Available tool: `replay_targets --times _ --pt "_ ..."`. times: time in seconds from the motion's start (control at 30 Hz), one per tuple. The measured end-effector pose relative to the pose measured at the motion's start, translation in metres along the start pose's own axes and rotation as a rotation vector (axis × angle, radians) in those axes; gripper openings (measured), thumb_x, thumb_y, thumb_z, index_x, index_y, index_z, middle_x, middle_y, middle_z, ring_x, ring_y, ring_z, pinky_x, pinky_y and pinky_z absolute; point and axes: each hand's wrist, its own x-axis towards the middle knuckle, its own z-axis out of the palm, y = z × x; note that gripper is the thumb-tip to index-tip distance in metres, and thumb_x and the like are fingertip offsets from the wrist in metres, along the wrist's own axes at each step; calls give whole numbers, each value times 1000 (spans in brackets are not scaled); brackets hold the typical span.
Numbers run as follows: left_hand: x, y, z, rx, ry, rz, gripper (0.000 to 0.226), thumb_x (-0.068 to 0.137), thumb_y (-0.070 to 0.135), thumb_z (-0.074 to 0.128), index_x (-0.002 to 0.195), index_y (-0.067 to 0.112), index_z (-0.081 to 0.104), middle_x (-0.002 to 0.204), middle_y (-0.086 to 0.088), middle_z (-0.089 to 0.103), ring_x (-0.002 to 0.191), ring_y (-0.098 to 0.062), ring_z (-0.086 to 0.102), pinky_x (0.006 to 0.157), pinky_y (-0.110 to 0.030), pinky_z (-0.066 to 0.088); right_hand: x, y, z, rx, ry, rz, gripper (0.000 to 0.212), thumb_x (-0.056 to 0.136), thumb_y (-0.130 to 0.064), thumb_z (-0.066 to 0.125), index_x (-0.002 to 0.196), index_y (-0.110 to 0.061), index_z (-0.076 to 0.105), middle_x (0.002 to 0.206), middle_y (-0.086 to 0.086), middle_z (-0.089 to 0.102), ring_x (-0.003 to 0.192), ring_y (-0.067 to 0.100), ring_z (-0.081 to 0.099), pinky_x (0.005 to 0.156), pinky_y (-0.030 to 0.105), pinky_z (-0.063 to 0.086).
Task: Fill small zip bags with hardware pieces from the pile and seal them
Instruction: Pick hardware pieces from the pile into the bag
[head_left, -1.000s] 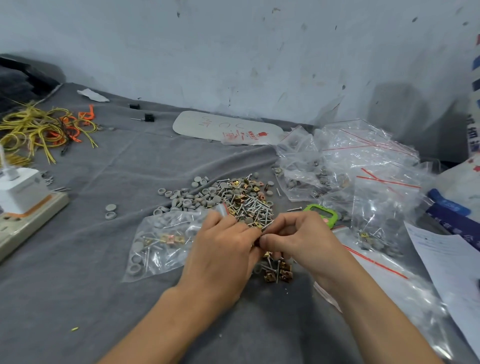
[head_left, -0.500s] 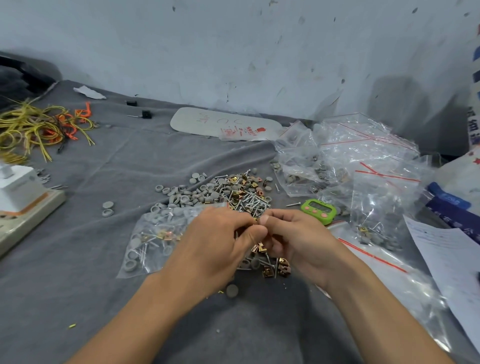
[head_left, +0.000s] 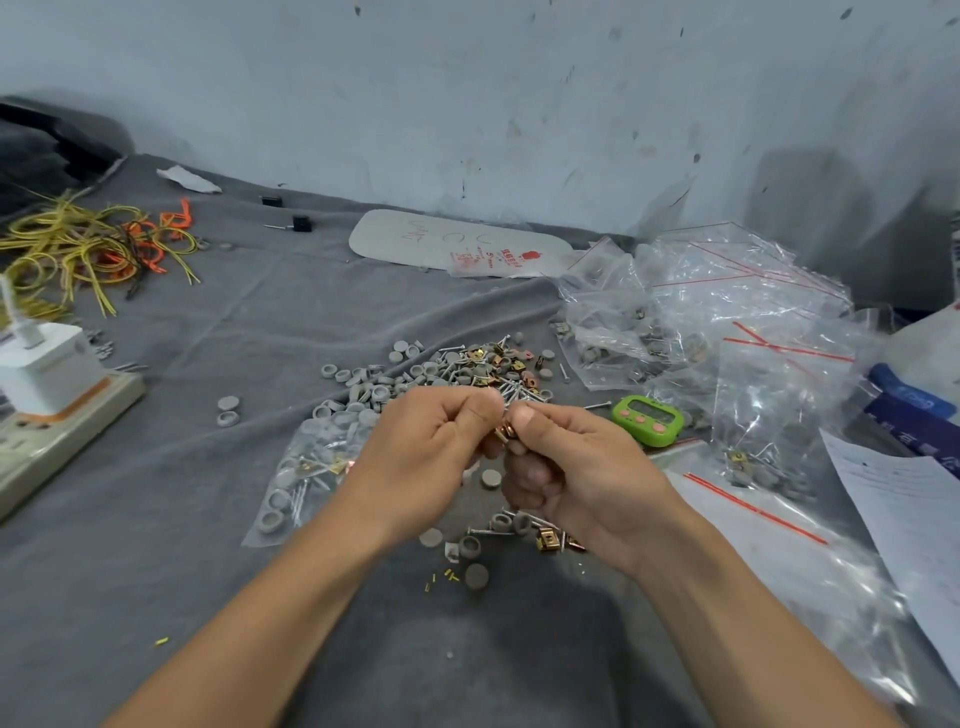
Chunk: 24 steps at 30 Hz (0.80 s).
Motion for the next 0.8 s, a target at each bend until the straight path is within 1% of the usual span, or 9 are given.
replay_targets --times 0.07,0.17,0.3,0.33,0.4,0.47,0.53,0.63,0.8 --pt "0 1 -2 -49 -36 18 45 95 56 47 56 37 61 51 13 49 51 -4 42 52 -27 32 0 -2 -1 44 -42 24 28 94 -25 64 69 -12 58 63 7 35 53 13 20 52 26 25" --pt "0 -3 1 -70 22 39 51 92 66 43 56 32 54 52 13 41 53 -6 37 53 -32 29 -1 1 1 108 -78 47 32 95 -26 60 66 -14 59 51 1 37 47 10 26 50 24 29" --pt "0 -6 4 -25 68 20 56 91 65 46 64 17 58 59 -11 54 57 -11 46 57 -43 42 0 4 7 104 -103 57 32 95 -26 61 64 -16 63 50 0 40 47 11 26 50 24 30" --pt "0 -5 4 -39 109 12 56 91 64 47 63 17 58 58 -10 54 56 -10 45 55 -40 41 2 4 8 106 -68 46 32 94 -26 64 63 -16 64 49 0 41 47 11 25 50 25 29" --pt "-1 -3 2 -97 197 6 49 93 60 48 64 23 63 55 6 57 55 -7 49 56 -31 41 7 2 8 108 31 20 29 89 -27 65 62 -15 64 48 1 42 45 11 26 51 26 28" --pt "-1 -1 -1 -135 209 11 29 90 53 55 82 32 73 72 11 70 68 -7 63 67 -33 51 12 -1 7 116 100 6 25 86 -27 63 67 -11 63 49 3 41 45 12 27 49 27 28" --pt "-4 2 -4 -53 172 62 16 82 44 70 95 36 75 85 13 75 82 -7 69 77 -26 53 14 -2 7 129 128 5 22 91 -24 60 77 -7 62 49 3 40 46 13 27 47 26 30" --pt "-6 5 -8 -22 169 88 19 77 25 85 91 35 78 81 14 75 79 -5 69 73 -17 51 12 0 6 110 100 -10 18 86 -25 63 77 -10 68 50 2 42 45 11 30 47 24 32" --pt "-5 6 -11 -16 106 85 19 83 16 82 90 34 78 80 14 75 75 -4 69 72 -17 52 9 -1 6 92 49 -14 24 88 -24 60 67 -13 64 51 2 40 45 10 29 48 24 30"
